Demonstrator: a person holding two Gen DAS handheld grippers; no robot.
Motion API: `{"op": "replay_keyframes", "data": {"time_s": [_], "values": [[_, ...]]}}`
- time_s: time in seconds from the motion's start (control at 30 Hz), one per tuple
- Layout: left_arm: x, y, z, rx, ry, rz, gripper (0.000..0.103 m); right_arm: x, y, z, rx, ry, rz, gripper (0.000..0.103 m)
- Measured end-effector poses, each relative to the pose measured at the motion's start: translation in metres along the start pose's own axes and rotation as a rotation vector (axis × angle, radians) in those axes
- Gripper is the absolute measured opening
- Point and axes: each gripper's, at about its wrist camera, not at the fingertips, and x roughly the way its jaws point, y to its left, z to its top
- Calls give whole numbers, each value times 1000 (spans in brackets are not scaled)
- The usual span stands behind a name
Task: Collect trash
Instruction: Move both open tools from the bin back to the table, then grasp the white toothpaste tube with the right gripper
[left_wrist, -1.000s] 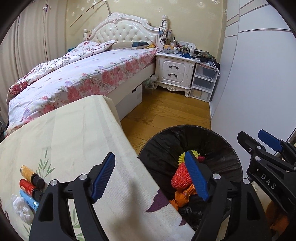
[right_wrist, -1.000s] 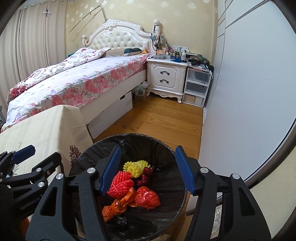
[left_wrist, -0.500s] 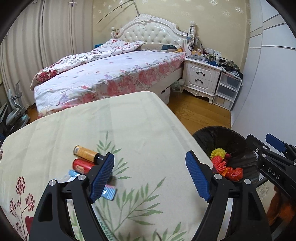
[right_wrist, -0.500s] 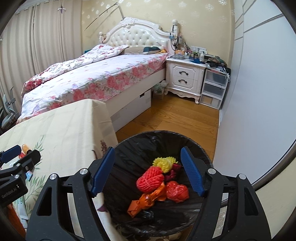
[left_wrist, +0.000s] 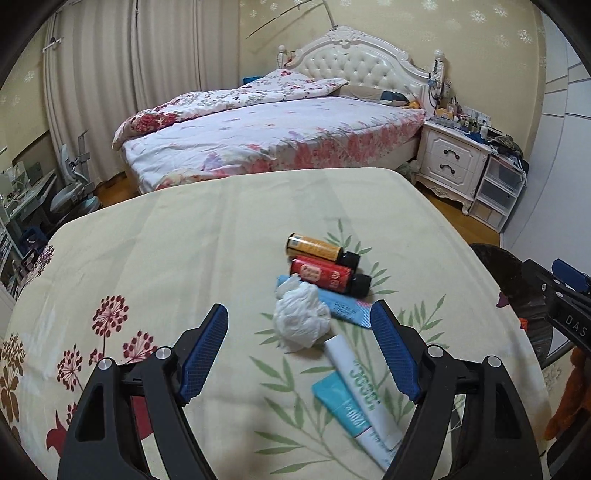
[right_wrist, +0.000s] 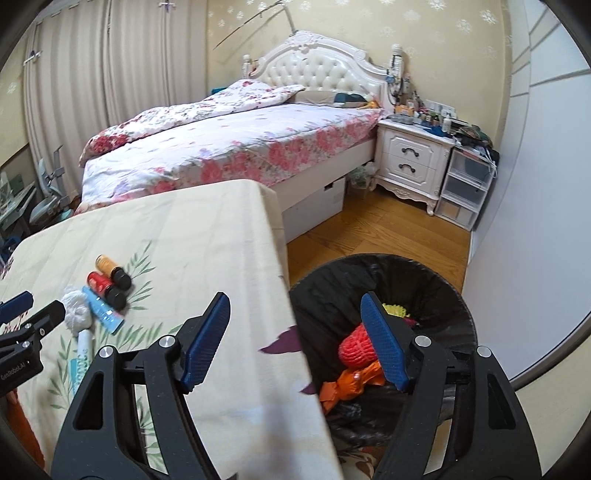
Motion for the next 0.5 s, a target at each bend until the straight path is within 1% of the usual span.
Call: {"op": "replay_keyframes", "data": {"time_s": [0.5], "values": [[-22,74,-34,-101,26,105,77,-13,93,-24,-176,43,151,71]]}}
